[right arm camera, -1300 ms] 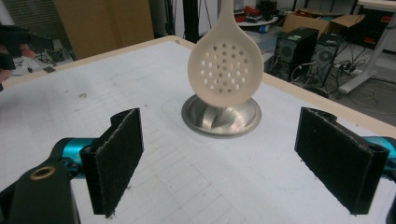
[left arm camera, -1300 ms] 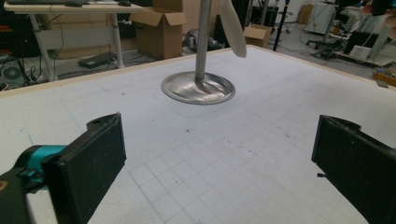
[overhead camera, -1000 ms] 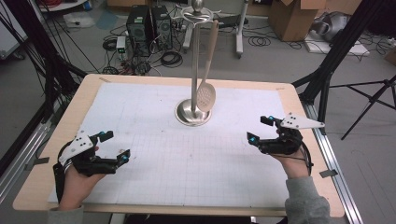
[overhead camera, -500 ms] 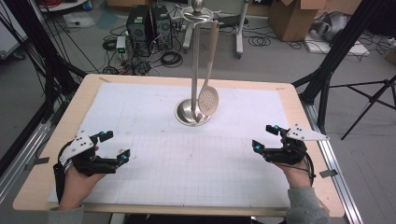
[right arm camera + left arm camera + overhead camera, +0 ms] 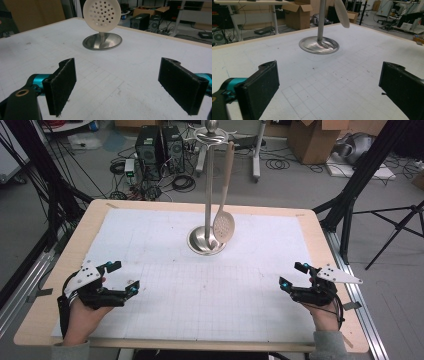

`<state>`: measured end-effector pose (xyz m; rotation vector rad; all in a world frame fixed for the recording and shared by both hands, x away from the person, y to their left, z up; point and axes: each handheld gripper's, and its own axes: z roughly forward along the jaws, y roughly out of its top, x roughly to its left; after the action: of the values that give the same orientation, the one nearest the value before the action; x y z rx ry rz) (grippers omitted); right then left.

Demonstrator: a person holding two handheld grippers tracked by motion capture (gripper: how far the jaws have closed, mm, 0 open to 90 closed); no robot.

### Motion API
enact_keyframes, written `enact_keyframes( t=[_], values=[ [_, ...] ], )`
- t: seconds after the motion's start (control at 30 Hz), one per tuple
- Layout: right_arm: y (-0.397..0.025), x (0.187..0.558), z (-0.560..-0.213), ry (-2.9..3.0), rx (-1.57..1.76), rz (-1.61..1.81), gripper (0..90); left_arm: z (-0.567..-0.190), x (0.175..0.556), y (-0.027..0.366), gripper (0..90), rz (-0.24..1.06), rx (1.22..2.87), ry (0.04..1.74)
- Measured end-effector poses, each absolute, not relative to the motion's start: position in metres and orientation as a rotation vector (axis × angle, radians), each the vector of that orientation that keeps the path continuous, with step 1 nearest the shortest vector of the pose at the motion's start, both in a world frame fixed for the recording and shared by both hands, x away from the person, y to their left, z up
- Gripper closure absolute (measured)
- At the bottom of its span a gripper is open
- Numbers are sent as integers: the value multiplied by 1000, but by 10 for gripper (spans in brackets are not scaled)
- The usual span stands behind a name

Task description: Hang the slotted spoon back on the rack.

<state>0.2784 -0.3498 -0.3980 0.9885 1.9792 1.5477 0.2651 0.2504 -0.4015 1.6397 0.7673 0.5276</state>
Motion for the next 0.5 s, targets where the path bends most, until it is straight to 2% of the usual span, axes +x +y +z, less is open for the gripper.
enact_keyframes(
  t=[0.5],
  values=[
    [-366, 268, -414, 1928, 1021, 1539, 135, -403, 265, 250, 33, 525, 1642, 772]
  ],
)
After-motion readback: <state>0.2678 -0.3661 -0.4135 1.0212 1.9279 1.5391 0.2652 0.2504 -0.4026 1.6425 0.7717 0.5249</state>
